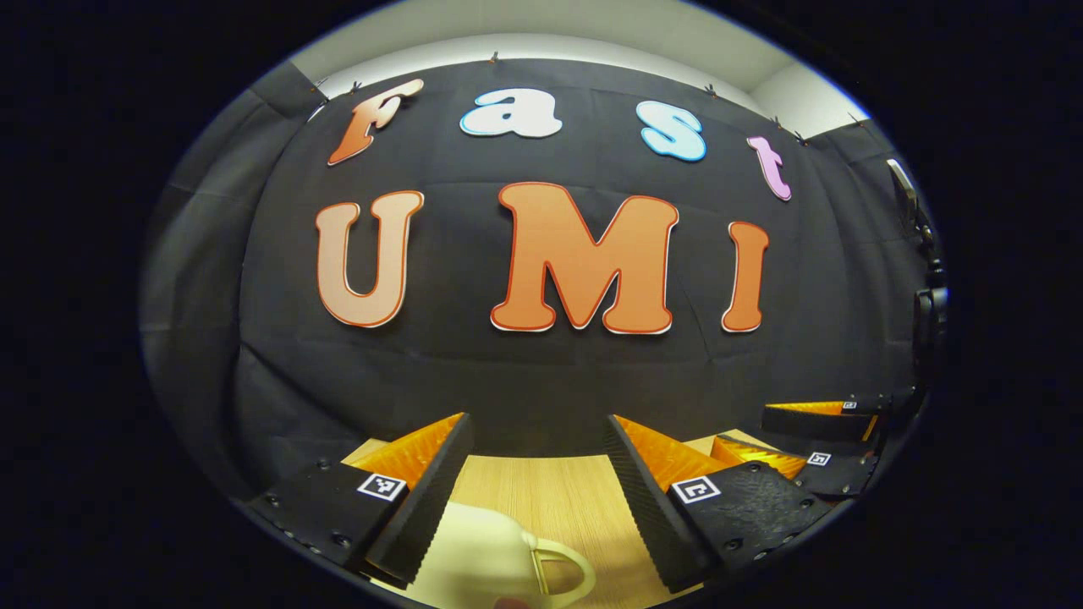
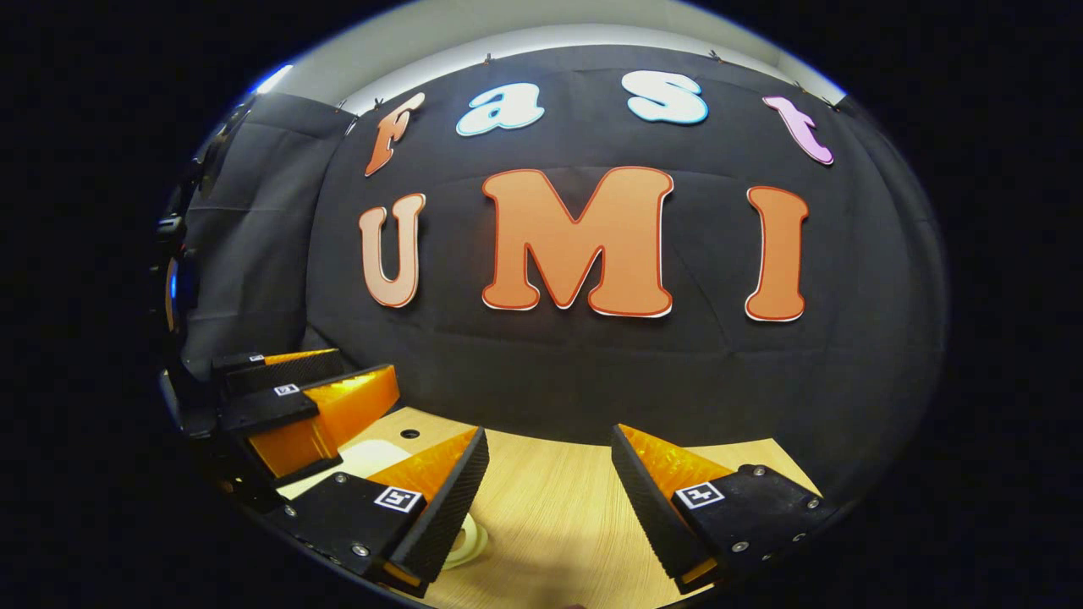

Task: First open the suitcase, pack the skin care products into it, and then close the suitcase.

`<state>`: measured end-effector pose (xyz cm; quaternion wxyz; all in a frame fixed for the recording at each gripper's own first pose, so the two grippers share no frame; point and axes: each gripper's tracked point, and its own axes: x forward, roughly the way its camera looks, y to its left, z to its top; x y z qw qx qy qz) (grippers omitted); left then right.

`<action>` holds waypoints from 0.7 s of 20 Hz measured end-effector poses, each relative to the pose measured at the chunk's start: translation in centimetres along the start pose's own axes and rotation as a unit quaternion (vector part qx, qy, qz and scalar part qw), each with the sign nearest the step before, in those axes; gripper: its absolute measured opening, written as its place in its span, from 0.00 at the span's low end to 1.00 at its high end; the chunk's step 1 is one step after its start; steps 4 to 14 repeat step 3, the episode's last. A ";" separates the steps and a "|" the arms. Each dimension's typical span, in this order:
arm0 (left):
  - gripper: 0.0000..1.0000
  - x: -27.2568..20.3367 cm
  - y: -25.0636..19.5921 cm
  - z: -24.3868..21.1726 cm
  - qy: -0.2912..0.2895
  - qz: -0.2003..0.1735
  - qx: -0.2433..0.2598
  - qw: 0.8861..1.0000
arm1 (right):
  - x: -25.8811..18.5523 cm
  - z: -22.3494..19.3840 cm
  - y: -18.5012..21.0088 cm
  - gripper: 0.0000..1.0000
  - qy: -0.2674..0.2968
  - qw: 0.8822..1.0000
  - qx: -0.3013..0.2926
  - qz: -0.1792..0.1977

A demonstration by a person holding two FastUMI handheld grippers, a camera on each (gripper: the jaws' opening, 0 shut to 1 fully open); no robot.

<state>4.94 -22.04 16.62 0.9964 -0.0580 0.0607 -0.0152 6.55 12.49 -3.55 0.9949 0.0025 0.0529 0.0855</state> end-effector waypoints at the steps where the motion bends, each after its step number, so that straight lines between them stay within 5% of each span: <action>1: 0.98 0.2 0.3 0.3 -0.004 -0.001 0.000 1.000 | -0.2 0.1 0.0 0.93 -0.002 1.000 -0.004 -0.001; 14: 0.98 0.0 0.3 -0.1 -0.002 -0.004 0.004 1.000 | -0.2 0.3 0.0 0.93 -0.005 1.000 -0.008 -0.002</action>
